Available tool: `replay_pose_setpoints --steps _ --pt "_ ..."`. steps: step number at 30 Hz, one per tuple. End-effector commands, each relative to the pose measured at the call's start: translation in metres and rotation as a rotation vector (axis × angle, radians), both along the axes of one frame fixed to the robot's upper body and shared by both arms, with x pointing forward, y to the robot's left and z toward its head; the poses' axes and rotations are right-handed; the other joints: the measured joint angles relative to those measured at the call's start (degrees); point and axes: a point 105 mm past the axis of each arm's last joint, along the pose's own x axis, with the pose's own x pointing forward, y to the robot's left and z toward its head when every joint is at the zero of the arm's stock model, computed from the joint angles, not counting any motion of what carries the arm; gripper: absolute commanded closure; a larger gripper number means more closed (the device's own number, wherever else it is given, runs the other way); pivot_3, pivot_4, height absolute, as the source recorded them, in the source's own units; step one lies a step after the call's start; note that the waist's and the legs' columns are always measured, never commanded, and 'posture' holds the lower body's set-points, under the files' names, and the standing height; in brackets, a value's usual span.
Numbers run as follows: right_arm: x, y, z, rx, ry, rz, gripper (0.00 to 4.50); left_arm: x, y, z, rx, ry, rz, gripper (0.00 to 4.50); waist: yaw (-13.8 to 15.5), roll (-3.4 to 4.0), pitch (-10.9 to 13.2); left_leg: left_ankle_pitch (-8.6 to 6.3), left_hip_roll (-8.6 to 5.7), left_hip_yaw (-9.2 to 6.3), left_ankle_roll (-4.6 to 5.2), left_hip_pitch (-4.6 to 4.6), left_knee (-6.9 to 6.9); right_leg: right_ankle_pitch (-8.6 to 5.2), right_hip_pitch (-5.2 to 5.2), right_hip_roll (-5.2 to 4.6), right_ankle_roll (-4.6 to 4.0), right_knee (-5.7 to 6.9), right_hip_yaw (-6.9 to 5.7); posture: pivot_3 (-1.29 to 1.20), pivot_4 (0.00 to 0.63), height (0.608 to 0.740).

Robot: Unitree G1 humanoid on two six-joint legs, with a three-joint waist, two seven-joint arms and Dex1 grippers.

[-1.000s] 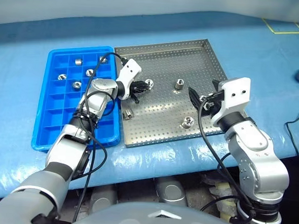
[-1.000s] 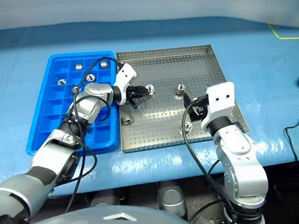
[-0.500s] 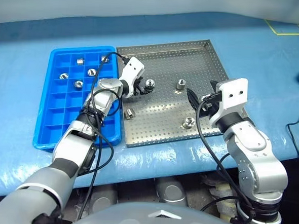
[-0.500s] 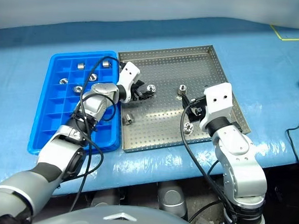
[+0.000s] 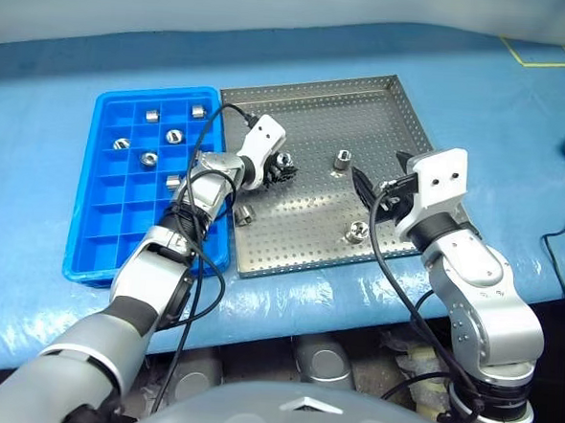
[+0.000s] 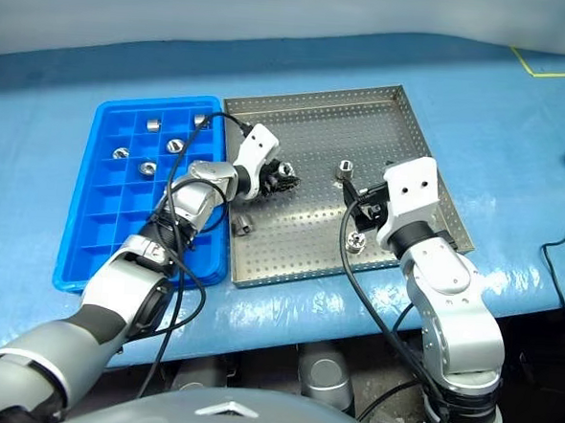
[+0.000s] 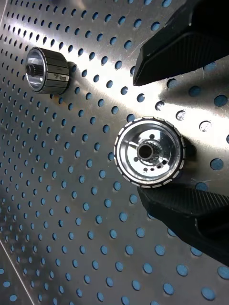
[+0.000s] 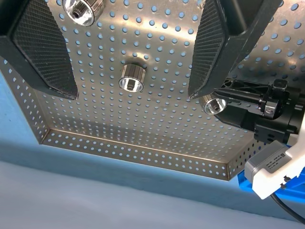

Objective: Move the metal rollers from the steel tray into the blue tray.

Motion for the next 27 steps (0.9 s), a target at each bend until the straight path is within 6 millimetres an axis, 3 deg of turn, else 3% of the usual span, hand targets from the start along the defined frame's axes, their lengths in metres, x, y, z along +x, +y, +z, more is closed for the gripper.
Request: replay_pose_setpoints --steps 1,8,13,15,17,23,27 --pt "-0.001 0.001 0.012 0.005 -0.059 0.004 0.63 0.006 0.002 0.01 0.007 -0.037 0.01 2.77 0.0 0.0 0.0 0.0 0.0 0.0 0.0 0.0 0.0 0.0 0.0 0.0 0.0 0.0 0.0 -0.2 0.15 0.74" --pt "0.001 0.003 0.013 0.011 -0.061 0.014 0.63 0.004 0.001 0.016 -0.01 -0.055 -0.01 2.81 0.0 0.0 0.0 0.0 0.0 0.0 0.0 0.01 0.0 0.0 0.0 0.0 0.0 0.0 0.0 -0.19 0.15 0.74" --pt "-0.001 0.013 0.007 0.019 -0.033 0.089 0.63 0.004 0.01 0.071 -0.24 -0.117 -0.027 2.81 0.0 -0.01 0.0 0.0 0.01 0.0 0.0 -0.02 0.0 0.0 -0.03 0.01 0.0 0.0 0.0 -0.18 0.15 0.74" --pt "-0.007 0.024 0.0 0.028 0.014 0.191 0.63 -0.004 0.026 0.092 -0.266 -0.152 -0.042 2.81 0.0 0.0 0.0 0.0 0.03 -0.01 0.0 -0.02 -0.02 0.0 -0.04 0.02 0.0 0.01 0.0 -0.17 0.15 0.74" --pt "-0.017 0.038 -0.004 0.059 0.055 0.317 0.63 -0.015 0.041 0.101 -0.226 -0.168 -0.059 2.81 -0.1 0.01 0.0 0.0 0.07 0.0 0.0 0.02 -0.07 0.0 -0.03 0.04 0.0 0.01 0.0 -0.15 0.15 0.74" --pt "-0.043 0.071 -0.01 0.066 0.131 0.668 0.63 -0.05 0.093 0.102 -0.014 -0.181 0.028 2.81 1.0 0.0 0.0 0.0 0.11 -0.01 0.0 0.14 -0.13 -0.02 0.02 0.05 -0.03 0.06 -0.01 -0.08 0.15 0.74" --pt "-0.041 0.077 -0.01 0.052 0.14 0.72 0.63 -0.06 0.136 0.105 0.106 -0.231 0.233 2.81 3.3 -0.14 0.1 0.0 0.1 -0.05 -0.01 0.13 0.06 -0.02 0.03 0.04 -0.03 0.22 -0.06 -0.02 0.15 0.74"
